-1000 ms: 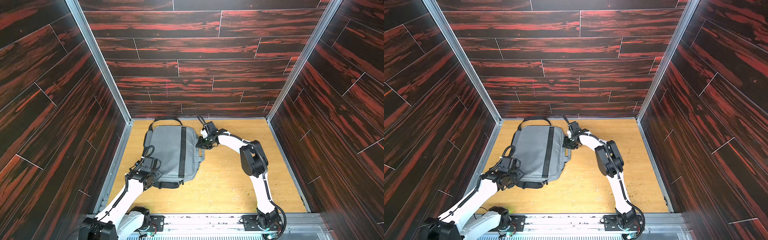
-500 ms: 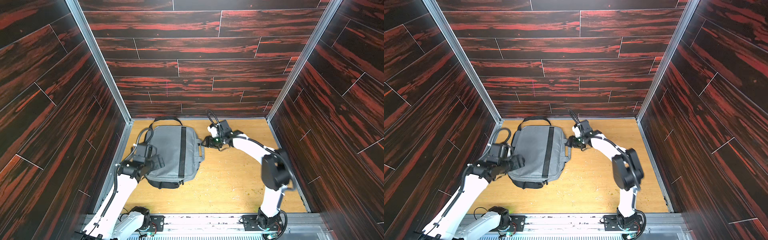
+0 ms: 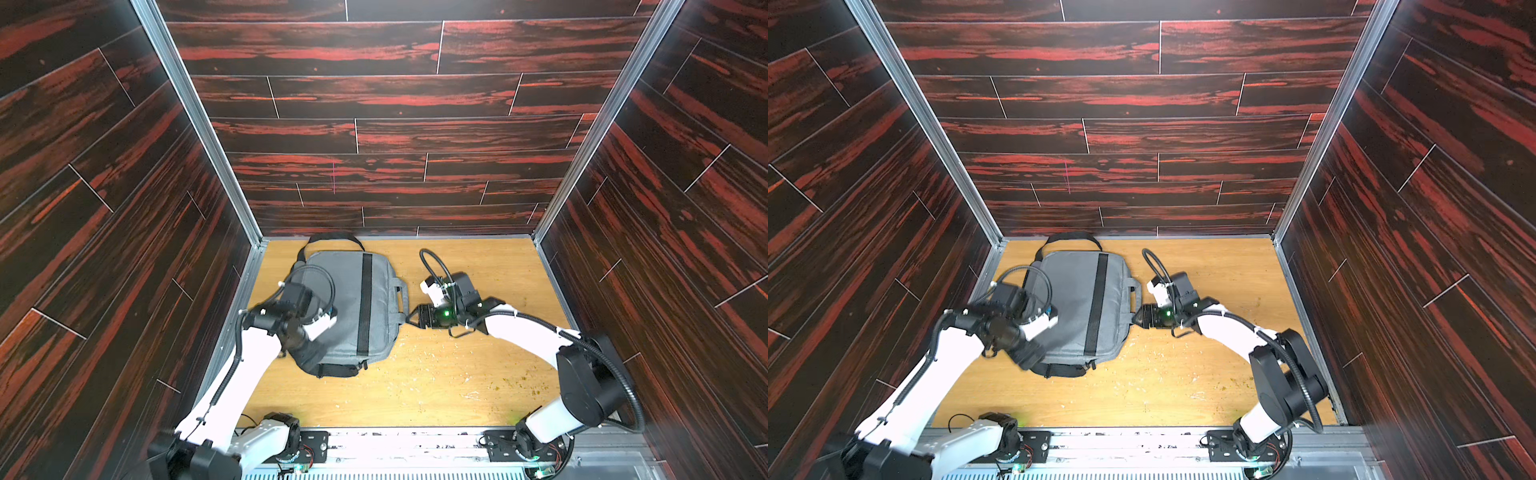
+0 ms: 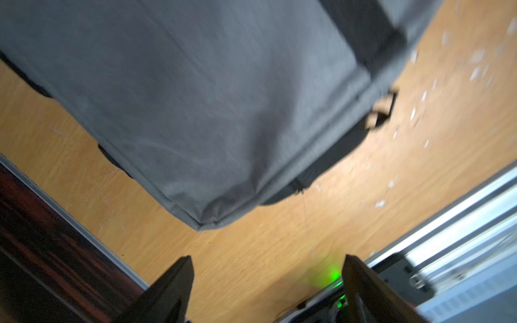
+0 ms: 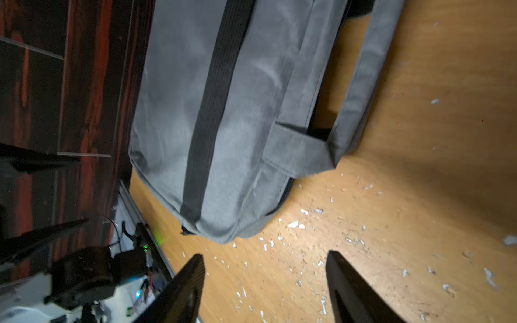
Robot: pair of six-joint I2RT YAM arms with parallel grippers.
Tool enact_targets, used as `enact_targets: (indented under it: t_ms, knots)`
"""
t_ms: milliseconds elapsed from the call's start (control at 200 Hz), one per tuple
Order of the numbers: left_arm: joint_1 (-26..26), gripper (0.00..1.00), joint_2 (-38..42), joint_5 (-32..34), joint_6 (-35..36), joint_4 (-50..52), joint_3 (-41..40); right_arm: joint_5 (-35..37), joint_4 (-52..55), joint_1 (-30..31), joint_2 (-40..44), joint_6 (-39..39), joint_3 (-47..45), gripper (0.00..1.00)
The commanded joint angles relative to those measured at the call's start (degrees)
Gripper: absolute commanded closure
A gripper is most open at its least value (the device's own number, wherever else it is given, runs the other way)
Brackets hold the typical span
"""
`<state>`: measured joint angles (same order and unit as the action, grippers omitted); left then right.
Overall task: Open the zippered laptop bag and take out the laptop
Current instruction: Unzip the zipper on the zippered laptop bag.
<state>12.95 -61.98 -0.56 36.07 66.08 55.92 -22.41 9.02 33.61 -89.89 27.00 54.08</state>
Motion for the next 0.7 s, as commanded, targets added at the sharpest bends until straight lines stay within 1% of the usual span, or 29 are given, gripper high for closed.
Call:
enact_targets:
  t_ms: [0, 75, 125, 150, 180, 235, 281, 351, 506, 576, 676, 691]
  knots:
    - [1.64, 0.12, 3.67, 2.73, 13.46, -0.96, -4.40, -0.67, -6.87, 2.68, 2.47, 1.61, -2.90, 0.25]
    - [3.50, 0.12, 5.77, 3.18, 15.77, -6.26, -8.75, -1.14, -12.71, 3.93, 3.62, 5.47, -6.18, 0.25]
    - [5.00, 0.12, 7.02, 4.91, 18.34, -10.25, -12.21, -1.10, -16.75, 4.92, 4.62, 7.79, -8.72, 0.25]
    - [5.68, 0.14, 7.55, 6.28, 19.61, -12.32, -13.96, -0.99, -18.17, 5.39, 5.03, 8.77, -9.74, 0.25]
    - [6.30, 0.16, 7.95, 8.40, 21.10, -14.44, -15.83, -0.80, -19.27, 6.07, 5.32, 9.39, -10.46, 0.25]
    - [6.47, 0.18, 8.35, 10.14, 25.10, -16.30, -17.98, -0.10, -19.91, 7.59, 5.51, 10.21, -11.46, 0.25]
    - [6.56, 0.20, 8.85, 11.64, 26.17, -18.99, -18.87, 0.22, -20.61, 8.66, 5.51, 11.25, -12.20, 0.25]
    - [6.56, 0.21, 9.66, 11.72, 28.50, -22.32, -20.13, 0.47, -23.52, 9.88, 5.64, 13.47, -14.62, 0.25]
    - [6.73, 0.26, 8.26, 9.66, 29.36, -28.30, -23.31, 1.02, -31.73, 12.87, 5.10, 16.58, -19.50, 0.25]
    - [6.91, 0.30, 8.34, 9.49, 29.57, -30.64, -24.77, 0.71, -36.51, 13.90, 4.11, 18.13, -21.45, 0.25]
    - [7.09, 0.44, 8.34, 10.71, 31.62, -32.60, -26.80, 1.50, -40.44, 16.03, 2.65, 19.09, -22.35, 0.27]
    - [7.09, 0.44, 8.36, 11.01, 32.05, -34.59, -27.13, 1.77, -40.81, 16.40, 2.34, 19.28, -22.36, 0.27]
